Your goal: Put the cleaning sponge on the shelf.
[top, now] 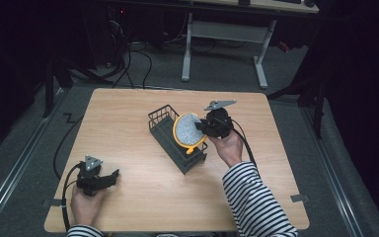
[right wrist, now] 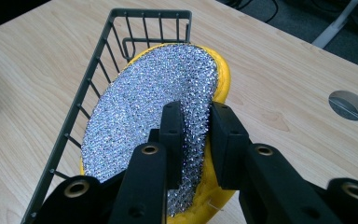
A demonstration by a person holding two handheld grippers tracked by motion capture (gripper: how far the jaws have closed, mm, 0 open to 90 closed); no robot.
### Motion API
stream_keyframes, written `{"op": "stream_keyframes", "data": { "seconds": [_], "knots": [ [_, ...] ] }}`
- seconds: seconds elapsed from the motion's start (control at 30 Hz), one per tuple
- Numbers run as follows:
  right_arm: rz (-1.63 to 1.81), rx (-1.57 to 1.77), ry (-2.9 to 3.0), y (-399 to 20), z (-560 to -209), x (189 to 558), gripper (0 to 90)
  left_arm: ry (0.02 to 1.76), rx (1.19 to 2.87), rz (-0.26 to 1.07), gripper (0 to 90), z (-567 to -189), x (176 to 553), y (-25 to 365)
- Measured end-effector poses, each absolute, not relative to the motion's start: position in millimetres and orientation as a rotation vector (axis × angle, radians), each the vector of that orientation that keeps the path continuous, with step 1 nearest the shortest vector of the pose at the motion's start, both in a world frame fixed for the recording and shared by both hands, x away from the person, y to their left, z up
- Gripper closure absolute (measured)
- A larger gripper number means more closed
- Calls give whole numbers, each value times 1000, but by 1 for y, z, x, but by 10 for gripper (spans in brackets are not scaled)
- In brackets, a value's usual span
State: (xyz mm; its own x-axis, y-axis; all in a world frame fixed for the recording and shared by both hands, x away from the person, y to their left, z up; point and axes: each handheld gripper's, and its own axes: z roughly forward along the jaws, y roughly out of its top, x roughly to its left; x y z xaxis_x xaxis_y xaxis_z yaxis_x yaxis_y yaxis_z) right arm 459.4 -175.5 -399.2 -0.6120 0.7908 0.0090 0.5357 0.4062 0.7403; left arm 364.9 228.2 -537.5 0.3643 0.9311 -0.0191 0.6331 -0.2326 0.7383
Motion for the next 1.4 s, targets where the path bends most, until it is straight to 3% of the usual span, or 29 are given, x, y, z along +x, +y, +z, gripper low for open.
{"op": "stream_keyframes", "data": {
  "seconds": [1.27, 1.4],
  "knots": [
    [972, 1063, 2398, -149, -417, 459, 730, 1346, 1967, 572, 228, -538, 365, 228],
    [976, 1058, 2399, -150, -417, 459, 694, 1347, 1967, 572, 228, -538, 365, 228]
  ]
}}
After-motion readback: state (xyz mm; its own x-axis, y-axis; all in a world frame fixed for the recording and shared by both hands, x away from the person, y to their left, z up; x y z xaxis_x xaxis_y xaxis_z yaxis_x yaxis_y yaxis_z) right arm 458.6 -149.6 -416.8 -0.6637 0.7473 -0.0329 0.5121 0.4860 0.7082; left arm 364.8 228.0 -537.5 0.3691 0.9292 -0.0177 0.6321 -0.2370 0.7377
